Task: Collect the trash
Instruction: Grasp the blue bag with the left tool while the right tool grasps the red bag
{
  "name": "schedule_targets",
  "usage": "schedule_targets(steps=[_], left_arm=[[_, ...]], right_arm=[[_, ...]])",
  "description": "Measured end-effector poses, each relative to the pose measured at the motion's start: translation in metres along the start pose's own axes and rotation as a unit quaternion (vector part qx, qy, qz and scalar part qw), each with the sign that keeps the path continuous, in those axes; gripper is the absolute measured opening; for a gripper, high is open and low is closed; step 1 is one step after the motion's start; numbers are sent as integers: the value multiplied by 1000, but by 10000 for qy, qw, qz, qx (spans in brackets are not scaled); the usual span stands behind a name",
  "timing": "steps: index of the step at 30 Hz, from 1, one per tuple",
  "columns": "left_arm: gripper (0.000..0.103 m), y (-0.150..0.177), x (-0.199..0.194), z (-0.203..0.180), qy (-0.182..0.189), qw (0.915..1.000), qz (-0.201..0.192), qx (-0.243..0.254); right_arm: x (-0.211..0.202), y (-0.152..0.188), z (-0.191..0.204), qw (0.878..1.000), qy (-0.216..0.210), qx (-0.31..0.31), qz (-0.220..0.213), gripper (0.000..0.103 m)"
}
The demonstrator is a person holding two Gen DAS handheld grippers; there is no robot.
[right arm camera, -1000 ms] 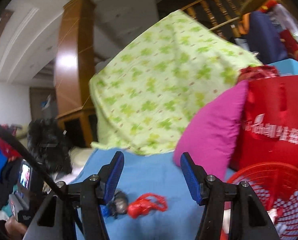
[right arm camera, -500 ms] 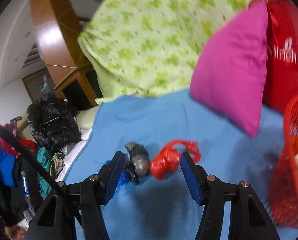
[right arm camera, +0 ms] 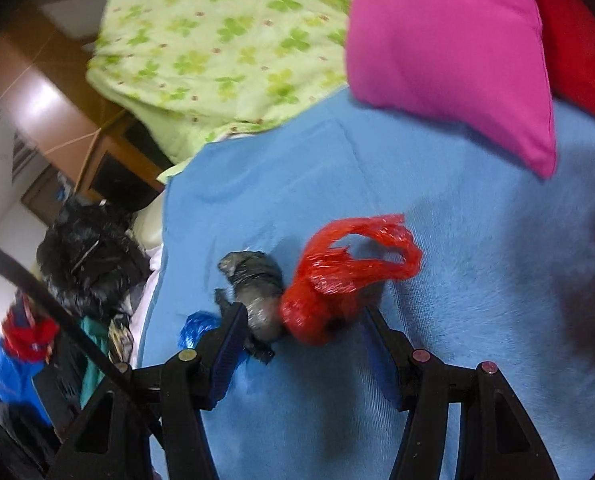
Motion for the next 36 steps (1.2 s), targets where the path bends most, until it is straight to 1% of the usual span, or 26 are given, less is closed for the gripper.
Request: schedule_targets(steps=[4, 7, 8, 11, 13, 14, 16, 19, 22, 25, 28, 31, 36], left_arm=[[64, -12, 13, -5, 198, 9997, -71, -124], [64, -16, 26, -5, 450, 9984, 66, -322], [64, -17, 30, -5, 519, 9979, 114, -381], [64, -18, 37, -7, 513, 9978, 165, -379], [64, -19, 39, -8, 578, 9975, 194, -370], [63, -19, 40, -9, 600, 9973, 211, -355], [52, -19, 40, -8, 651, 9971, 208, -346], [41, -19, 39, -7, 653, 9972, 188, -313], [37, -18, 36, -7, 633, 9976, 134, -257], [36, -17, 29, -9, 661, 9976, 60, -197], [36, -16, 16, -9, 645, 9977, -123, -163], [36, -15, 4, -7, 711, 9969, -255, -205], [36, -6, -22, -9, 503, 9971, -572, -25]], right_arm=[[23, -11, -8, 9994, -60, 272, 202, 62], [37, -15, -14, 9984, -81, 457, 328, 61], [42, -17, -16, 9979, -95, 518, 383, 58], [52, -18, -17, 9971, -187, 565, 484, 47], [53, -19, -15, 9973, -192, 519, 479, 45], [52, -19, -14, 9974, -211, 502, 480, 43], [51, -18, -14, 9976, -218, 467, 469, 40], [47, -17, -13, 9981, -185, 417, 409, 39], [37, -15, -10, 9990, -121, 294, 305, 39], [25, -12, -7, 9995, -116, 182, 222, 39], [10, -10, -1, 9999, -106, 21, 90, 39], [-5, -6, 3, 9999, -61, -159, -18, 39], [-22, 1, 12, 9987, 30, -494, -136, 39]])
Point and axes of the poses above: each gripper's, at about its wrist camera, not at the fingertips, and x roughly the way its jaws point, z to its left, y to its underside, the point moved 4 cm from there along x, roughly the way its jaws point, and after that the axes turned 8 degrees about z, right-handed, at the moved point
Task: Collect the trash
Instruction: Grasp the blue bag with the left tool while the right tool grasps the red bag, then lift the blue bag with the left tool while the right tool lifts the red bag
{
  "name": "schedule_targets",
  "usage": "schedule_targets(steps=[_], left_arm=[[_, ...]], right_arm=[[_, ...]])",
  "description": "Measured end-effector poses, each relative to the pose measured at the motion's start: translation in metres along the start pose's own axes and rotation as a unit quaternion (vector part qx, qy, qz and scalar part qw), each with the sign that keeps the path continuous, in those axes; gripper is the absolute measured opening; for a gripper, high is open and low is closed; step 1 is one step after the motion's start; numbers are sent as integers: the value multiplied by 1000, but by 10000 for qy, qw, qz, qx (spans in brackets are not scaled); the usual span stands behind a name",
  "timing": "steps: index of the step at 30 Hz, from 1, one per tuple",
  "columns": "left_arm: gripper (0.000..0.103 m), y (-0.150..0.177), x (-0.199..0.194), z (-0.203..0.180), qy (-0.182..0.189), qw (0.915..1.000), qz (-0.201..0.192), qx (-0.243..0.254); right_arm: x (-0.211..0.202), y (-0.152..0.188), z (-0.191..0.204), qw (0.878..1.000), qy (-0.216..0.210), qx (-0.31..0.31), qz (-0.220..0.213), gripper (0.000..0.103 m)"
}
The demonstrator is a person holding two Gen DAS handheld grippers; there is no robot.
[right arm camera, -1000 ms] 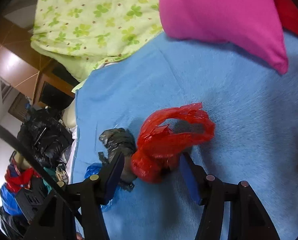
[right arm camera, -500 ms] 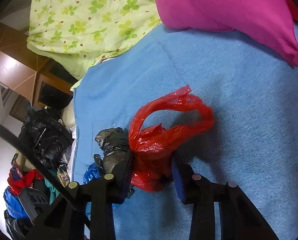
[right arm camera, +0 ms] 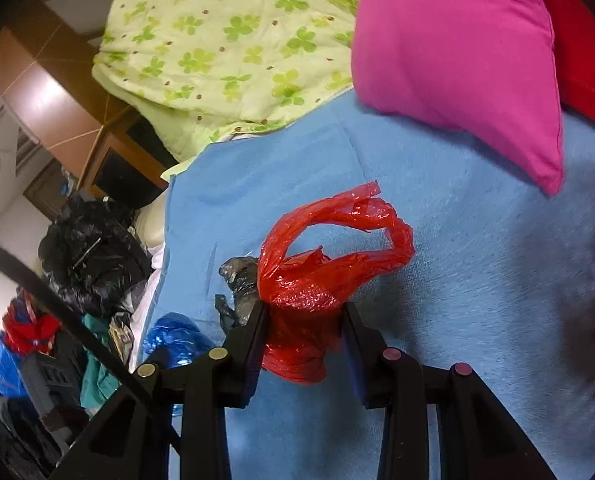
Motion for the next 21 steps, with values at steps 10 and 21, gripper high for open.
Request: schedule_targets(steps=[10, 21], left_arm=[[36, 20, -9, -27, -343, 9979, 42, 548], [61, 42, 7, -7, -219, 9960, 871, 29]], right_arm=[[-10, 21, -4, 9996, 168, -95, 217, 39], [17, 30, -37, 9916, 331, 518, 1139, 56]])
Point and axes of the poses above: each gripper's, at about its wrist camera, not at the fingertips, and x roughly the way its jaws point, z to its left, y to its underside, the point moved 4 cm from there along x, roughly the way its jaws point, and after that the axes turned 8 degrees about z, right-handed, at the moved point
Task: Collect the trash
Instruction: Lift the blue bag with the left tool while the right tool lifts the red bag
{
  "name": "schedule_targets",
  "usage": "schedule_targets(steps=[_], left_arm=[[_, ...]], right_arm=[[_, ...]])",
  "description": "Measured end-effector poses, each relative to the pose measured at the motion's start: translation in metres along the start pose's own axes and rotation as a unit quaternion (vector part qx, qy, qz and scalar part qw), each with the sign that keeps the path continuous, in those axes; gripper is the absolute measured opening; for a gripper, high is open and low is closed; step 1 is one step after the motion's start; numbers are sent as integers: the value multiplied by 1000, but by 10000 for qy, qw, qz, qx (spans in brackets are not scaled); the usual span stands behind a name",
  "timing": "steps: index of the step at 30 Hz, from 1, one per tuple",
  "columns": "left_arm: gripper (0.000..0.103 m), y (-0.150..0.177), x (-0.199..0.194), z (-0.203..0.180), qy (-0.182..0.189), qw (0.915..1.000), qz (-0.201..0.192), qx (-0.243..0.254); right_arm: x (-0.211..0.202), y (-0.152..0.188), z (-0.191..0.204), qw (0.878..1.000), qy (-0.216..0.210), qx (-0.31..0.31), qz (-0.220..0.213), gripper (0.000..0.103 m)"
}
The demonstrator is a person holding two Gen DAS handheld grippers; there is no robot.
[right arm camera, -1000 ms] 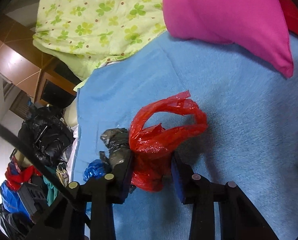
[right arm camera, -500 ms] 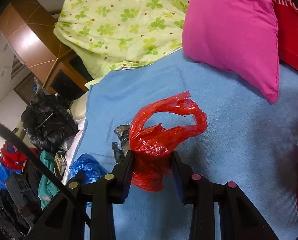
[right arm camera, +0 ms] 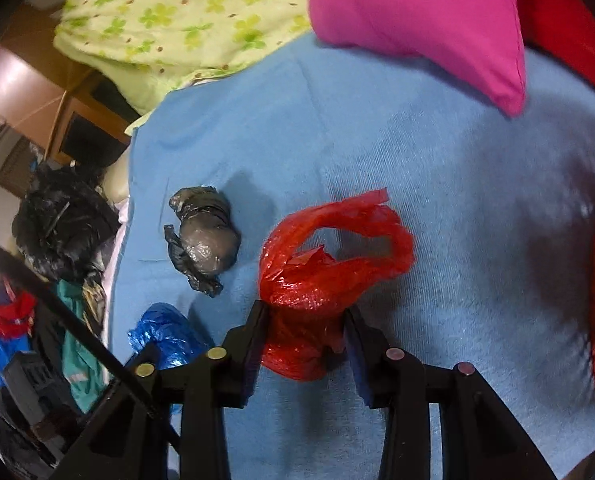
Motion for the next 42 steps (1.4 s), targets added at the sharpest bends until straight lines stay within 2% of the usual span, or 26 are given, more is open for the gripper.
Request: schedule_targets(steps=[1, 4, 14, 17, 20, 24, 26, 28, 31, 38, 41, 42], left_arm=[[68, -1, -2, 3, 16, 10000, -40, -63], [74, -2, -5, 4, 49, 9999, -83, -71], [75, -3, 6, 1, 540, 9978, 218, -302], [76, -3, 11, -3, 544, 9976, 294, -306], [76, -2, 16, -6, 553, 9975, 336, -288], [75, -1, 22, -6, 639, 9964, 411, -370], [72, -1, 24, -3, 748, 9952, 431, -459], [55, -1, 26, 0, 831, 9940, 447, -559], [49, -2, 24, 2, 873, 9937, 398, -586], [45, -3, 10, -7, 550, 9982, 42, -233], [45, -2, 5, -9, 520, 9986, -34, -129], [45, -3, 3, -10, 511, 9986, -57, -98]], right_arm=[[0, 0, 0, 10000, -41, 8, -8, 59], [-1, -3, 4, 9999, -97, -25, -63, 59], [1, -7, -7, 9993, -180, 313, -94, 59], [4, -8, -7, 9989, -219, 390, -120, 59], [5, -7, -1, 9994, -82, 258, -215, 59], [6, -5, 8, 9993, 173, -55, -340, 53], [4, -4, 10, 9989, 230, -175, -381, 51], [1, -3, 11, 9985, 242, -249, -428, 49], [-6, -3, 15, 9974, 238, -403, -539, 41], [-12, 0, 17, 9973, 182, -477, -521, 39], [-14, -2, 10, 9985, 71, -271, -474, 41], [-14, -3, 8, 9988, 39, -199, -436, 47]])
Point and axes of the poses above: each gripper's, at about its wrist camera, not at the fingertips, and x roughly the way its jaws point, z to its left, y to its underside, the point moved 4 cm from there along x, roughly the way its jaws point, and after that the axes turned 8 degrees about z, right-handed, at the moved point
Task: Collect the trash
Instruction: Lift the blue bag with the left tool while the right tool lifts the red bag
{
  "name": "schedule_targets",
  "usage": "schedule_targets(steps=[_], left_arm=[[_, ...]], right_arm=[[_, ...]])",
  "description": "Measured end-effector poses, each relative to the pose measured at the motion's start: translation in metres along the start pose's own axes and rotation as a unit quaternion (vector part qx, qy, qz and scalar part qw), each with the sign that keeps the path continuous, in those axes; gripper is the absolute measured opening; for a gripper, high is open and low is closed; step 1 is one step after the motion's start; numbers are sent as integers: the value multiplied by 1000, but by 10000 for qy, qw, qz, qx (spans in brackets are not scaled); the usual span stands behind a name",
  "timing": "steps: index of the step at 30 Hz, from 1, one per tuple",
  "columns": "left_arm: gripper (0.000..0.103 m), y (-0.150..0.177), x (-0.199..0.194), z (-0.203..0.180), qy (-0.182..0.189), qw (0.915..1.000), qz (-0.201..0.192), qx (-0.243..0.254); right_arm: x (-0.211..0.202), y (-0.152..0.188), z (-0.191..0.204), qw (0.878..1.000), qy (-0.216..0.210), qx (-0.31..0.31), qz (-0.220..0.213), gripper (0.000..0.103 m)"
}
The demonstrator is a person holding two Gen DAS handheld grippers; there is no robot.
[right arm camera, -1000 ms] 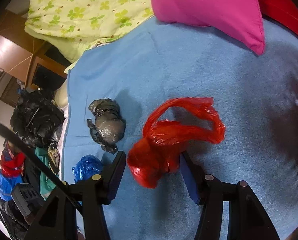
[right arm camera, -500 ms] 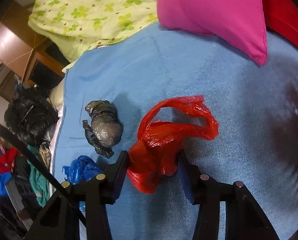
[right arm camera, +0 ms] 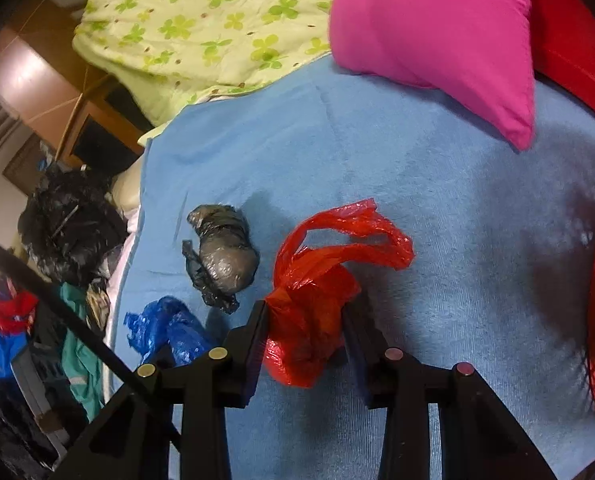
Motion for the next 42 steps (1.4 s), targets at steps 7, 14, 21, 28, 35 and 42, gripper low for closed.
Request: schedule_targets(steps=[7, 14, 21, 28, 35, 42], left_arm=[[46, -1, -1, 5, -142, 9999, 28, 10], [46, 0, -6, 6, -531, 9985, -52, 128], [46, -1, -14, 5, -892, 9950, -251, 379], [46, 0, -21, -1, -1134, 9909, -428, 588], [46, 1, -22, -8, -1301, 9876, -493, 723], [46, 0, -21, -10, -1413, 9858, -497, 756]], right_arm=[[13, 1, -2, 9997, 36, 178, 165, 57], [21, -1, -4, 9996, 146, 251, 23, 59], [29, 0, 7, 9987, 484, -136, -36, 57], [24, 2, 15, 9971, 598, -442, -134, 51], [14, 5, 21, 9972, 430, -591, -185, 50], [10, 7, 25, 9965, 367, -724, -181, 50]])
Point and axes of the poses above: each gripper's, at about its wrist camera, not at the fingertips, and x roughly the way its jaws point, z to its left, y to its underside, the point moved 4 cm from there along x, roughly the way its jaws point, and after that the axes turned 8 degrees about z, right-handed, at the moved point
